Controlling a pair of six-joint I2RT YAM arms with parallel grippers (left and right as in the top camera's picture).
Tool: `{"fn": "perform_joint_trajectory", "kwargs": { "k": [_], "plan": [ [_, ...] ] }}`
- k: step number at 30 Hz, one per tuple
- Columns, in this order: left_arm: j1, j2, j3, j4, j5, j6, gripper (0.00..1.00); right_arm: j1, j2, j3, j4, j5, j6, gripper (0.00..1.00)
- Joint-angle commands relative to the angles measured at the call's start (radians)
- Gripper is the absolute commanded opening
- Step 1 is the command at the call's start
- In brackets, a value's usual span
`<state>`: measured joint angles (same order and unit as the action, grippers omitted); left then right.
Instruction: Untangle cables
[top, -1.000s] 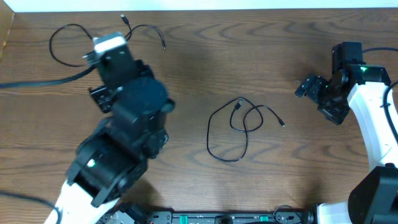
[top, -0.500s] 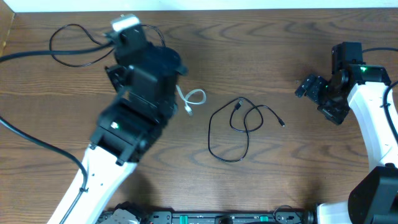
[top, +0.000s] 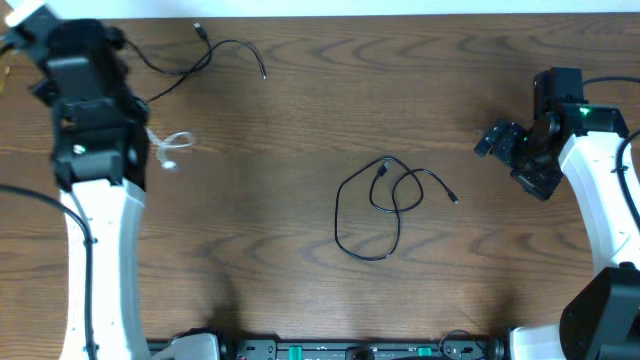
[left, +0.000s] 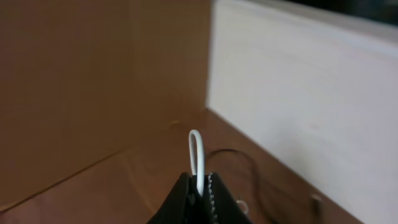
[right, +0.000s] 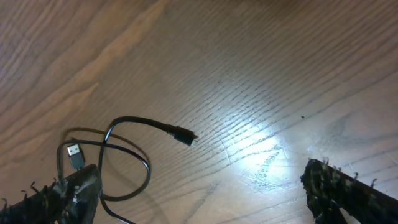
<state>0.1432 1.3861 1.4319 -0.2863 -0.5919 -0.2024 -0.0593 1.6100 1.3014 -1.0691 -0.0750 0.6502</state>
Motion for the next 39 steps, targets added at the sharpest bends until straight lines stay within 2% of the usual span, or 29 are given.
{"fn": "perform_joint_trajectory", "kwargs": {
  "k": [1,6,9,14,18,19,21,22,23,26,33,36,39],
  "plan": [
    [0.079,0.084,0.003,0.020,0.023,0.091,0.08,0.001,-0.001,-0.001,0.000,0.002,0.007,0.99],
    [0.157,0.233,0.003,0.103,0.011,0.374,0.08,0.001,-0.001,-0.001,0.000,0.002,0.007,0.99],
    [0.194,0.317,0.003,0.141,-0.075,0.441,0.08,0.001,-0.001,-0.001,0.000,0.002,0.007,0.99],
    [0.246,0.423,0.003,0.092,-0.093,0.405,0.08,0.001,-0.001,-0.001,0.000,0.002,0.007,0.99],
    [0.270,0.468,0.003,0.035,-0.089,0.277,0.08,0.001,-0.001,-0.001,0.000,0.002,0.007,0.99],
    [0.275,0.473,0.003,0.020,-0.079,0.251,0.14,0.001,-0.001,-0.001,0.000,0.002,0.007,0.99],
    [0.283,0.480,0.003,-0.018,-0.026,0.226,0.33,0.001,-0.001,-0.001,0.000,0.002,0.007,0.99],
    [0.285,0.481,0.003,-0.035,0.005,0.226,0.34,0.001,-0.001,-0.001,0.000,0.002,0.007,0.99],
    [0.286,0.481,0.003,-0.057,0.046,0.226,0.38,0.001,-0.001,-0.001,0.000,0.002,0.007,0.99],
    [0.285,0.480,0.003,-0.101,0.122,0.226,0.65,0.001,-0.001,-0.001,0.000,0.002,0.007,0.99],
    [0.281,0.429,0.003,-0.170,0.221,0.222,0.67,0.001,-0.001,-0.001,0.000,0.002,0.007,0.99],
    [0.281,0.389,0.003,-0.191,0.380,0.197,0.68,0.001,-0.001,-0.001,0.000,0.002,0.007,0.99],
    [0.281,0.366,0.003,-0.208,0.585,0.112,0.68,0.001,-0.001,-0.001,0.000,0.002,0.007,0.99]
  ]
}}
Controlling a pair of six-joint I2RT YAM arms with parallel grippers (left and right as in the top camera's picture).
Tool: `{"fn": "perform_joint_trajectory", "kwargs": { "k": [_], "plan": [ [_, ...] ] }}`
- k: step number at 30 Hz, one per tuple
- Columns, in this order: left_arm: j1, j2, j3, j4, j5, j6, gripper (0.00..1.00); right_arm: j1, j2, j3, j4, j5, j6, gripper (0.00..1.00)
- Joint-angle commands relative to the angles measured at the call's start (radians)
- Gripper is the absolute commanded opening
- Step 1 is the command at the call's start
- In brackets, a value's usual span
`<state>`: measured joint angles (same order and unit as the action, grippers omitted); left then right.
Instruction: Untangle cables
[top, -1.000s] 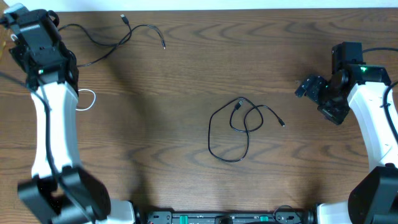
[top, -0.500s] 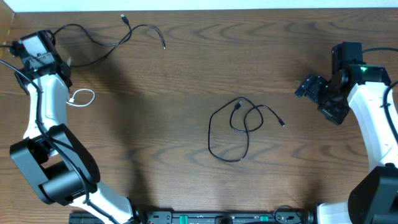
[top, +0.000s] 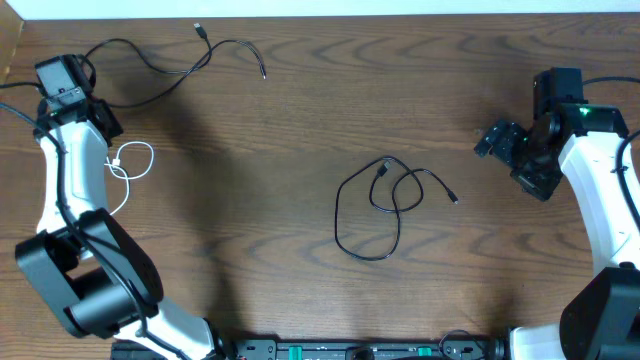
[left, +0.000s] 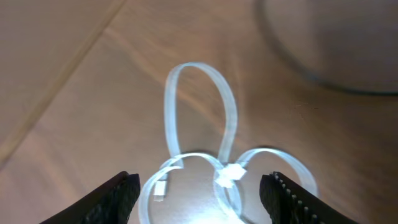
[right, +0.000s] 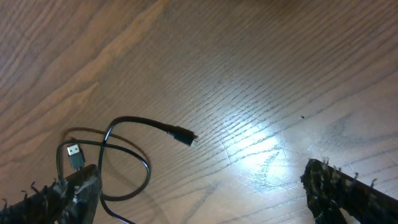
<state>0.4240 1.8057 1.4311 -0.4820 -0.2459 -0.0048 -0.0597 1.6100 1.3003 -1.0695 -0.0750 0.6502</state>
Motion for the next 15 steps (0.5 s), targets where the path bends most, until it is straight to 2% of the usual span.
{"fn": "perform_joint_trajectory", "kwargs": {
  "k": [1,3,6,10,15],
  "plan": [
    [0.000,-0.053,0.003,-0.015,0.295,-0.112,0.67,0.002,-0.001,0.000,0.000,0.002,0.007,0.99],
    [0.000,-0.043,-0.007,-0.016,0.360,-0.174,0.61,0.002,-0.001,0.000,0.000,0.002,0.007,0.99],
    [0.000,-0.008,-0.031,-0.028,0.362,-0.227,0.60,0.002,-0.001,0.000,0.000,0.002,0.007,0.99],
    [0.001,0.074,-0.049,-0.072,0.358,-0.225,0.60,0.002,-0.001,0.000,0.000,0.002,0.007,0.99],
    [0.001,0.150,-0.049,-0.103,0.359,-0.155,0.61,0.002,-0.001,0.000,0.000,0.002,0.007,0.99]
  ]
}}
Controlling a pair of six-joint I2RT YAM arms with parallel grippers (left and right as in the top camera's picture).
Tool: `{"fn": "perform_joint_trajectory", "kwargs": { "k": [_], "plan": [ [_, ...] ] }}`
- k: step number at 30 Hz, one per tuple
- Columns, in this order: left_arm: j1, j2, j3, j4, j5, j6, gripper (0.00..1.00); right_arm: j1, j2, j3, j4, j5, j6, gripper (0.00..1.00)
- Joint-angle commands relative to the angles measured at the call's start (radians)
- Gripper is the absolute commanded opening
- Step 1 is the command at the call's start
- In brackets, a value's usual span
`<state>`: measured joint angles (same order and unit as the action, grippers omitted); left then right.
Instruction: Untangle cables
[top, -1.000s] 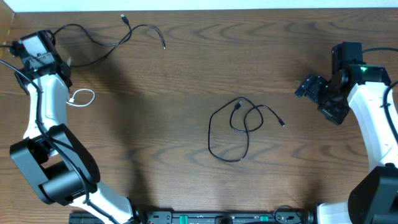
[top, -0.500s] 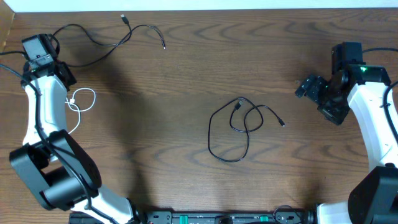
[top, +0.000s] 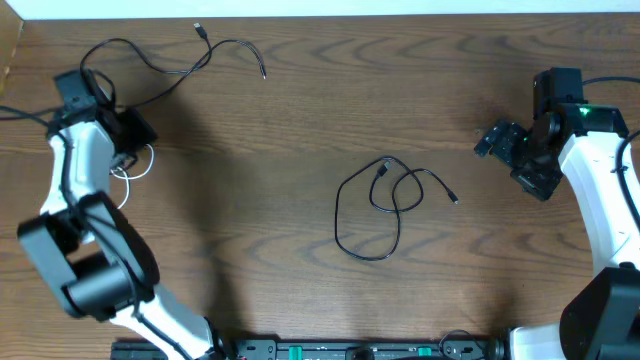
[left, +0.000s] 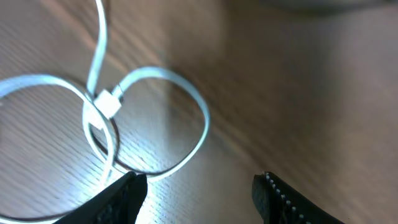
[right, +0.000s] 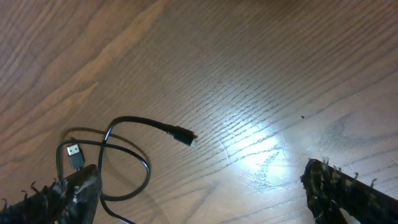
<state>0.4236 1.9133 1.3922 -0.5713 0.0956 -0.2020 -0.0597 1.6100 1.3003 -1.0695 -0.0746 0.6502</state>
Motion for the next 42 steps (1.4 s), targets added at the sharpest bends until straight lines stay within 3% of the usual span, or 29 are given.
{"fn": "perform_joint_trajectory", "kwargs": {
  "k": [1,6,14,15,21,27,42],
  "plan": [
    [0.002,0.054,-0.010,-0.016,0.018,0.070,0.61,0.002,-0.001,0.000,0.000,0.001,0.007,0.99],
    [0.002,0.121,-0.010,-0.014,0.016,0.159,0.61,0.002,-0.001,0.000,0.000,0.001,0.007,0.99],
    [0.003,0.219,-0.010,0.000,0.000,0.169,0.57,0.002,-0.001,0.000,0.000,0.001,0.007,0.99],
    [0.003,0.227,-0.010,0.001,-0.017,0.169,0.55,0.002,-0.001,0.000,0.000,0.001,0.007,0.99],
    [0.019,0.247,-0.010,0.031,-0.162,0.168,0.12,0.002,-0.001,0.000,0.000,0.001,0.007,0.99],
    [0.053,0.242,0.012,0.068,-0.291,0.168,0.08,0.002,-0.001,0.000,0.000,0.001,0.007,0.99],
    [0.126,0.084,0.129,0.192,-0.299,0.167,0.08,0.002,-0.001,0.000,0.000,0.001,0.007,0.99]
  ]
}}
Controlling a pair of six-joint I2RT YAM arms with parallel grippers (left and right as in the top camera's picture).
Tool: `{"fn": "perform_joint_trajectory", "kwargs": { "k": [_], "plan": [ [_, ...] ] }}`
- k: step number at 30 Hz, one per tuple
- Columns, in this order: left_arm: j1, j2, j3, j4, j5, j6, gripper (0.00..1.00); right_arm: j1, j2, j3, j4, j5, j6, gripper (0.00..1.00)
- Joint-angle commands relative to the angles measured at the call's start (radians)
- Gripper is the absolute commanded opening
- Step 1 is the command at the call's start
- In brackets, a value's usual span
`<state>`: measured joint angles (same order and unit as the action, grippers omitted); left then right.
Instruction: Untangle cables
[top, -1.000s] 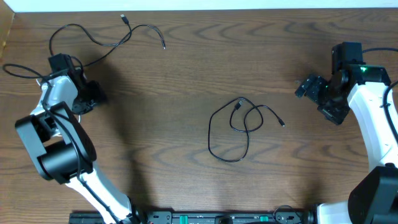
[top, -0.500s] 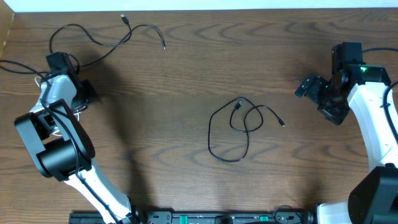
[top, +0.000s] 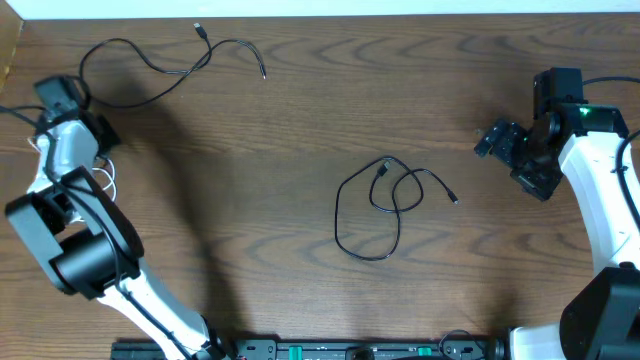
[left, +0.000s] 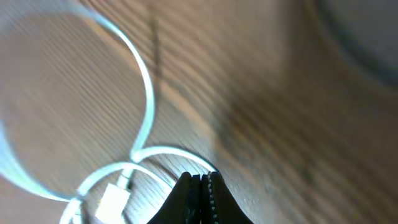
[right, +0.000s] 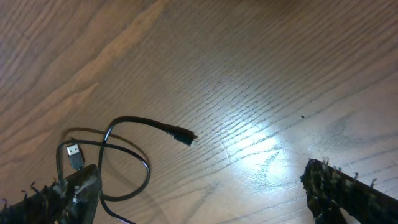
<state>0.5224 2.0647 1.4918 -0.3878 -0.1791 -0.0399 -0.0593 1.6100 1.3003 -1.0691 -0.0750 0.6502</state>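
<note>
A black cable lies looped over itself in the middle of the table; in the right wrist view it shows as the black cable with a USB plug. The white cable lies coiled at the far left, with loops and a white plug on the wood. My left gripper is shut low over those loops, with no cable showing between its fingers. My right gripper is open, right of the black tangle and apart from it.
A second black cable lies spread out at the back left. The table's back edge meets a white wall. A cardboard-coloured edge stands at the far left corner. My right arm reaches in from the right.
My left gripper was open over the white cable's loops; now it is shut, and the arm sits a little farther left. The right arm and the black tangle have not moved.
At first my left gripper was shut on the white cable, held up off the table at the left. Then the cable lay coiled on the table and the gripper was open above it. It stayed open over the loops, and now it is shut. The right arm never moved.
</note>
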Motion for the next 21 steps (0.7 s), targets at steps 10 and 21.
{"fn": "perform_joint_trajectory", "kwargs": {
  "k": [10,21],
  "plan": [
    [0.051,-0.055,0.022,-0.130,0.049,-0.042,0.74,0.001,-0.001,0.000,0.000,0.002,0.007,0.99],
    [0.051,-0.043,-0.066,-0.163,0.184,-0.149,0.70,0.001,-0.001,0.000,0.000,0.002,0.007,0.99]
  ]
}}
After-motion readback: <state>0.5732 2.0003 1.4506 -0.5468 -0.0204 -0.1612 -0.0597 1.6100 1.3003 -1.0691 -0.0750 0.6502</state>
